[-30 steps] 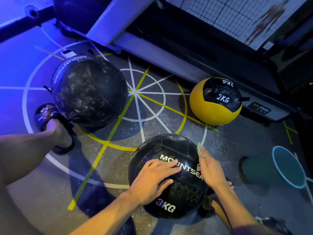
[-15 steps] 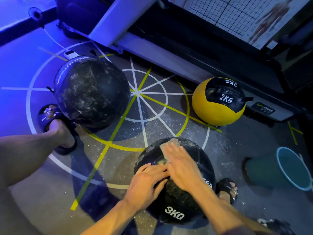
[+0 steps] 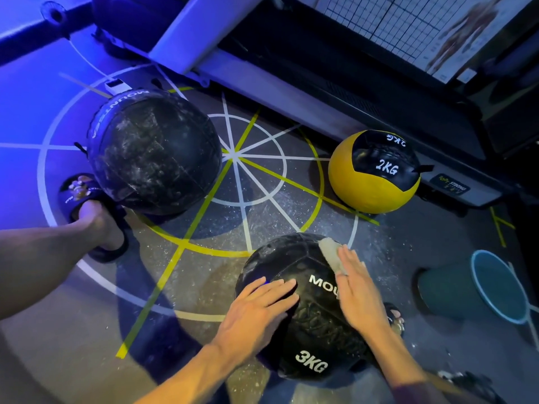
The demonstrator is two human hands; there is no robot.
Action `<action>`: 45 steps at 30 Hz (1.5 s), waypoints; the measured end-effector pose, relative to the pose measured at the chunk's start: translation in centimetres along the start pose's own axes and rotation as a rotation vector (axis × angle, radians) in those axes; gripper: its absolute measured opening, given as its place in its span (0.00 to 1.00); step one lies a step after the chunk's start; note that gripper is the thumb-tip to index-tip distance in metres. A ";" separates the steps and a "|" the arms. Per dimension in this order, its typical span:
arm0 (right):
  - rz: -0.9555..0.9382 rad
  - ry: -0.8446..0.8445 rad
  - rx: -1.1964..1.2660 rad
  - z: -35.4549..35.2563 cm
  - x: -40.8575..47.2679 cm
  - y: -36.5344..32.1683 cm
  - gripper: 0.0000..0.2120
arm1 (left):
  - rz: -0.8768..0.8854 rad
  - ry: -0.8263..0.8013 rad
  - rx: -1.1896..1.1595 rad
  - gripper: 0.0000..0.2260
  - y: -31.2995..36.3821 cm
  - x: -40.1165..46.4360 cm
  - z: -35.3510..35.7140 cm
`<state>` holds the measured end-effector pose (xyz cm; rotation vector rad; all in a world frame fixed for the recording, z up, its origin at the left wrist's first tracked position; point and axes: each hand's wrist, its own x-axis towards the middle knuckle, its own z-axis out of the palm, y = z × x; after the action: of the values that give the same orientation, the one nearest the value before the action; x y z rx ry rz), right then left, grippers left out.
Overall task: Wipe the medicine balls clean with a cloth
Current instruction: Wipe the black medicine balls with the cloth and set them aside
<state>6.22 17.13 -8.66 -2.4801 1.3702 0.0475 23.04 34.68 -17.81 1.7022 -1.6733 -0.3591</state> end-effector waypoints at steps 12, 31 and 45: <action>-0.024 0.024 -0.120 -0.8 0.3 0.3 0.26 | 0.068 -0.128 0.044 0.29 0.0 -0.5 1.5; -0.327 -0.272 -0.154 -0.1 3.0 -7.4 0.24 | 0.052 -0.158 0.017 0.25 -0.7 0.0 0.9; -0.076 -0.265 -0.124 -3.1 7.2 -4.4 0.22 | -0.003 -0.221 -0.188 0.23 -0.4 1.5 0.6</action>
<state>13.44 12.57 -5.81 -2.5126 1.1937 0.4405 23.12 33.08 -18.06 1.5718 -1.7321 -0.7052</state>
